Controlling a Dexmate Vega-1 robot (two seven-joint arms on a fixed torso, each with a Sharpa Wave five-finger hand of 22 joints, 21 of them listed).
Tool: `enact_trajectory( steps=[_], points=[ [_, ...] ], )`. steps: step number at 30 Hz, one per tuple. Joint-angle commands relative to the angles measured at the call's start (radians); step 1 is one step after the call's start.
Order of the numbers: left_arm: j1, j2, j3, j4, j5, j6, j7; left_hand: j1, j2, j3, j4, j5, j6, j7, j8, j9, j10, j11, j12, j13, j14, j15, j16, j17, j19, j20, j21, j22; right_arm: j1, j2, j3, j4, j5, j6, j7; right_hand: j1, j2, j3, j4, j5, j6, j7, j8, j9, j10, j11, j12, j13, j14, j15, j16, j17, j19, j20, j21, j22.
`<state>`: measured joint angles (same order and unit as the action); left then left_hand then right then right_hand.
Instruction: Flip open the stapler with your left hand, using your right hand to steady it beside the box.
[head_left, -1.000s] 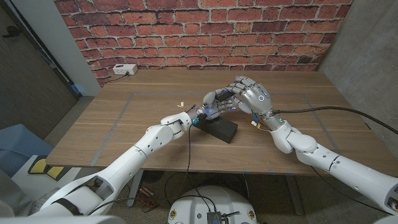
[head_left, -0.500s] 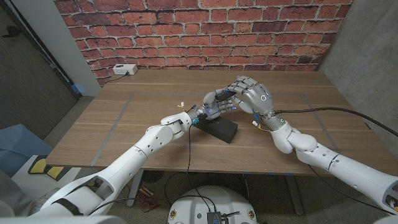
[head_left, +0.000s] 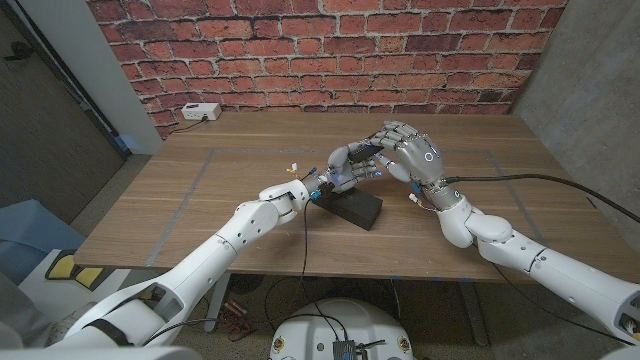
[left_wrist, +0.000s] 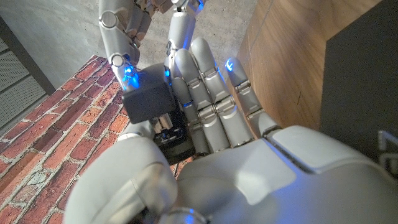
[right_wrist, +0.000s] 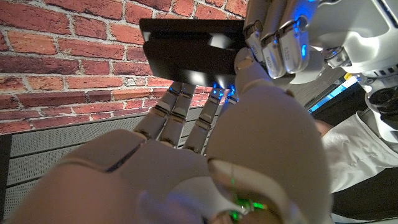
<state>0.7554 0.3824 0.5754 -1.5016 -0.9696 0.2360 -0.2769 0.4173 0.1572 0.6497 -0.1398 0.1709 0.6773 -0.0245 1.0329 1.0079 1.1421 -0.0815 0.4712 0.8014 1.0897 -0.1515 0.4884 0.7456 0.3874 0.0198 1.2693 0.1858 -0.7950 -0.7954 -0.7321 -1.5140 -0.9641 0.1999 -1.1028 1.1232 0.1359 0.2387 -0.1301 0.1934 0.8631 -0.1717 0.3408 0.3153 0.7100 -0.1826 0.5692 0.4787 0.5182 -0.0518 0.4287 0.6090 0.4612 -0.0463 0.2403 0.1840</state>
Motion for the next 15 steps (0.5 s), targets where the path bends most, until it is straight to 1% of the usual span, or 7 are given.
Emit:
enact_trajectory(
  steps=[1,8,9,10,11,13,15],
  points=[
    [0.006,0.001,0.001,-0.005,0.003,0.001,0.007,0.027,0.036,0.168,0.157,0.005,0.027,-0.018,0.003,0.003,0.004,-0.002,0.007,0.003,0.005,-0.004,0.007,0.001,-0.004,0.000,0.005,0.003,-0.048,0.054,0.099,0.035,0.017,0.102,-0.014,0.034,0.044,0.024,0.017,0.004,0.015,-0.009,0.009,0.056,0.015,-0.016,0.015,0.023,0.009,-0.188,-0.007,0.006,0.000,-0.129,0.004,0.005],
    [0.011,0.002,0.002,-0.009,0.005,-0.002,0.012,0.026,0.035,0.168,0.156,0.004,0.043,-0.008,-0.009,-0.025,0.008,-0.001,0.008,0.000,0.007,-0.001,0.008,-0.002,-0.005,0.000,0.007,0.003,-0.054,0.071,0.122,0.046,0.037,0.150,-0.014,0.036,0.044,0.025,0.018,0.003,0.013,-0.008,0.007,0.060,0.014,-0.016,0.015,0.024,0.010,-0.188,-0.011,0.011,0.000,-0.127,0.004,0.005],
    [0.013,0.003,0.002,-0.012,0.006,-0.002,0.015,0.025,0.035,0.168,0.156,0.004,0.048,-0.007,-0.011,-0.031,0.008,0.004,0.010,0.003,0.011,-0.004,0.009,-0.004,-0.004,-0.001,0.007,0.003,-0.055,0.072,0.124,0.046,0.038,0.154,-0.014,0.036,0.044,0.025,0.018,0.003,0.016,-0.007,0.007,0.060,0.013,-0.016,0.015,0.024,0.010,-0.188,-0.012,0.011,0.000,-0.127,0.004,0.005],
    [0.013,0.006,0.003,-0.017,0.011,-0.001,0.022,0.025,0.035,0.168,0.155,0.004,0.058,-0.003,-0.013,-0.039,0.009,0.006,0.010,0.004,0.010,-0.003,0.011,-0.002,-0.004,-0.002,0.008,0.003,-0.057,0.072,0.126,0.045,0.037,0.156,-0.014,0.037,0.044,0.025,0.018,0.003,0.017,-0.007,0.007,0.060,0.013,-0.016,0.015,0.025,0.010,-0.188,-0.013,0.012,0.000,-0.127,0.004,0.005],
    [0.011,0.010,0.006,-0.019,0.017,-0.001,0.021,0.024,0.035,0.168,0.155,0.004,0.082,0.009,-0.015,-0.055,0.009,0.007,0.005,-0.006,0.010,-0.003,0.007,-0.011,-0.004,-0.002,0.008,0.003,-0.058,0.073,0.129,0.044,0.036,0.158,-0.014,0.037,0.044,0.025,0.018,0.003,0.015,-0.005,0.006,0.060,0.013,-0.016,0.015,0.026,0.010,-0.188,-0.014,0.013,-0.001,-0.127,0.004,0.005],
    [0.011,0.010,0.006,-0.019,0.016,-0.001,0.016,0.019,0.036,0.172,0.160,0.005,0.100,0.020,-0.032,-0.092,-0.005,0.016,-0.020,-0.033,0.003,-0.001,-0.008,-0.037,-0.003,-0.005,0.008,0.001,-0.059,0.072,0.130,0.042,0.043,0.164,-0.014,0.037,0.044,0.025,0.019,0.003,0.013,-0.005,0.005,0.061,0.013,-0.015,0.015,0.026,0.011,-0.188,-0.015,0.014,-0.002,-0.127,0.004,0.005],
    [0.010,0.013,0.008,-0.019,0.019,-0.004,0.011,0.013,0.036,0.181,0.168,0.006,0.101,0.023,-0.048,-0.120,-0.016,0.014,-0.039,-0.053,-0.009,0.003,-0.027,-0.062,-0.006,-0.007,0.007,0.000,-0.062,0.073,0.134,0.040,0.041,0.166,-0.014,0.038,0.044,0.025,0.019,0.003,0.013,-0.006,0.005,0.063,0.013,-0.015,0.015,0.026,0.011,-0.188,-0.016,0.015,-0.002,-0.127,0.004,0.005]
  ],
)
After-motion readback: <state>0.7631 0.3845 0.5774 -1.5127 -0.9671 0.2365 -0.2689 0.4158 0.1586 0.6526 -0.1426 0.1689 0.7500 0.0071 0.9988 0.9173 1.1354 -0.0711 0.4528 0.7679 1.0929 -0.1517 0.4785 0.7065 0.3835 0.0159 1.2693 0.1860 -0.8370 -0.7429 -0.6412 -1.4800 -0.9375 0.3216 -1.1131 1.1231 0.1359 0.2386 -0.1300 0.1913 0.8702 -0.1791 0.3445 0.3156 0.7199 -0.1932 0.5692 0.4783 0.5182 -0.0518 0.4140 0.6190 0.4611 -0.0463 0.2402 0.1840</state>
